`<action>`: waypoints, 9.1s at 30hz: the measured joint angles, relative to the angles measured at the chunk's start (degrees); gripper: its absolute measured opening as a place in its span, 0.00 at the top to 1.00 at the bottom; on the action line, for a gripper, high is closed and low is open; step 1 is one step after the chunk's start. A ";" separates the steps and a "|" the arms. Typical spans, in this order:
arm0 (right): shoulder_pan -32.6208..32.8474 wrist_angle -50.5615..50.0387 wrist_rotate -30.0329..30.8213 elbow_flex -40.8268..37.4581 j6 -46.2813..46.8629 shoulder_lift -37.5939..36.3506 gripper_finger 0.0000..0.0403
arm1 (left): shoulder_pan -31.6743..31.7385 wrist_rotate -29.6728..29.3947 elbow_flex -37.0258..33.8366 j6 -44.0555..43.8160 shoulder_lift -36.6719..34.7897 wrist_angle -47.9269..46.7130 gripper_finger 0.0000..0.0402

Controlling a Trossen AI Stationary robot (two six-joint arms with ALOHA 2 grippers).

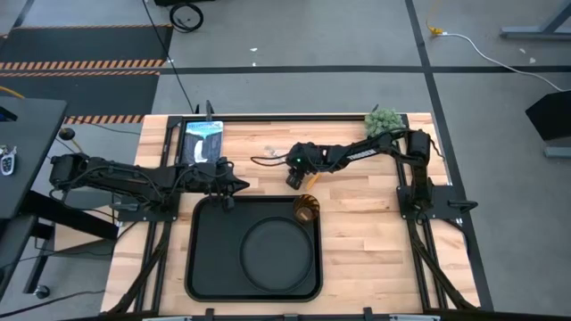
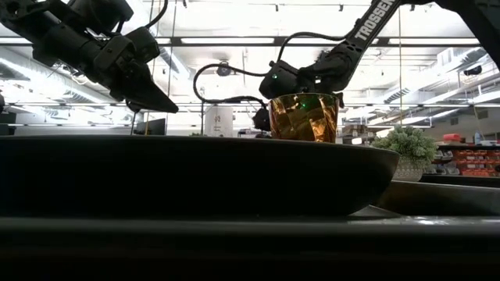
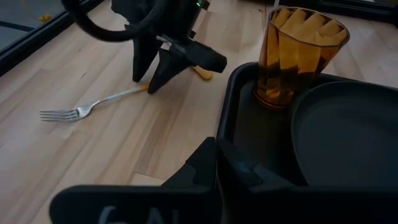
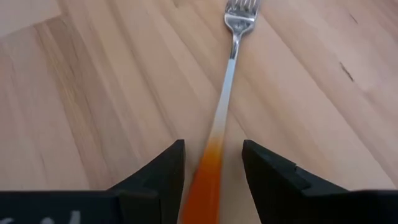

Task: Pick and place plate/cup/fork/spoon on tray
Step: Put the orange fork on the black tray to the left of the black plate, then put the yellow spoon on the black tray to the left of the orange fork

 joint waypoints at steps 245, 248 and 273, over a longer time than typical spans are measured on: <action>-29.19 -5.13 -26.21 -22.76 2.86 -21.46 0.71 | -22.14 5.70 35.41 30.49 26.08 -49.20 0.77; -28.92 -6.27 -27.46 -22.97 2.86 -22.42 0.75 | -22.14 5.68 35.41 30.53 26.08 -49.18 0.77; -28.34 0.16 -27.07 -23.93 5.14 -22.45 0.99 | -22.14 5.49 35.39 21.75 26.14 -48.98 0.77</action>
